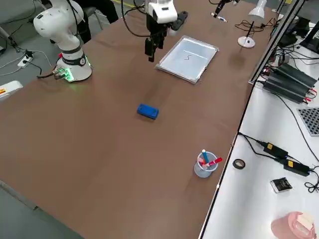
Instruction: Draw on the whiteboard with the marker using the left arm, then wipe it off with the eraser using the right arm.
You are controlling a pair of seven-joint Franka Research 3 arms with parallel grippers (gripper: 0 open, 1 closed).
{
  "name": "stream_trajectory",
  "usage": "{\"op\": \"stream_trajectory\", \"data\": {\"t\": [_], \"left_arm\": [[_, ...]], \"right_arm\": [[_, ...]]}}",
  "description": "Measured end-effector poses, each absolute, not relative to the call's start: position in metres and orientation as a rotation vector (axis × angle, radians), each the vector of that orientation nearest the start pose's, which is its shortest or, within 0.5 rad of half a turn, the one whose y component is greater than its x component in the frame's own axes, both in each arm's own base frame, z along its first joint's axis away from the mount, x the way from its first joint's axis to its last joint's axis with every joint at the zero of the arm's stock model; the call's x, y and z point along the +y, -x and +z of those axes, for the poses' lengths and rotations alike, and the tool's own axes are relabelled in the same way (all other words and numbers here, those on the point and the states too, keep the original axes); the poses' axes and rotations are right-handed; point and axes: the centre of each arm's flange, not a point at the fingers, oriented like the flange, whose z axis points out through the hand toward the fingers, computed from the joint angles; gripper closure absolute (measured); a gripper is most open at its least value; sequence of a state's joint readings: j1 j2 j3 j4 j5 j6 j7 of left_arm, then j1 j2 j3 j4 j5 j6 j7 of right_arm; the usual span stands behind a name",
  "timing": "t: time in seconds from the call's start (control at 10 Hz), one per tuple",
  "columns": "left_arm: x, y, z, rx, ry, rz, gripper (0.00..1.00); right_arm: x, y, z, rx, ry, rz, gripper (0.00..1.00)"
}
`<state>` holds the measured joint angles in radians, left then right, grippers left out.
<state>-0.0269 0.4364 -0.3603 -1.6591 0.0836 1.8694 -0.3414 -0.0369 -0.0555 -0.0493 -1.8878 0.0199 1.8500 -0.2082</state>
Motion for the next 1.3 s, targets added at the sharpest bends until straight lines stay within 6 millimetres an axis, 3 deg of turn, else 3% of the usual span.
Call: {"op": "stream_trajectory", "data": {"t": [0.3, 0.7, 1.0, 1.3], "left_arm": [[-0.147, -0.608, 0.338, 0.212, 3.099, 0.278, 0.82], [-0.077, -0.593, 0.272, 0.238, 3.117, 0.176, 0.82], [-0.06, -0.581, 0.226, 0.203, 3.14, 0.202, 0.82], [-0.058, -0.58, 0.197, 0.175, 3.166, 0.212, 0.82]], "right_arm": [[-0.058, -0.548, 0.505, -0.264, 3.121, -0.111, 0.0], [-0.06, -0.549, 0.439, -0.264, 3.132, -0.192, 0.0], [-0.067, -0.547, 0.393, -0.244, 3.138, -0.193, 0.0], [-0.073, -0.547, 0.351, -0.231, 3.146, -0.214, 0.0]]}}
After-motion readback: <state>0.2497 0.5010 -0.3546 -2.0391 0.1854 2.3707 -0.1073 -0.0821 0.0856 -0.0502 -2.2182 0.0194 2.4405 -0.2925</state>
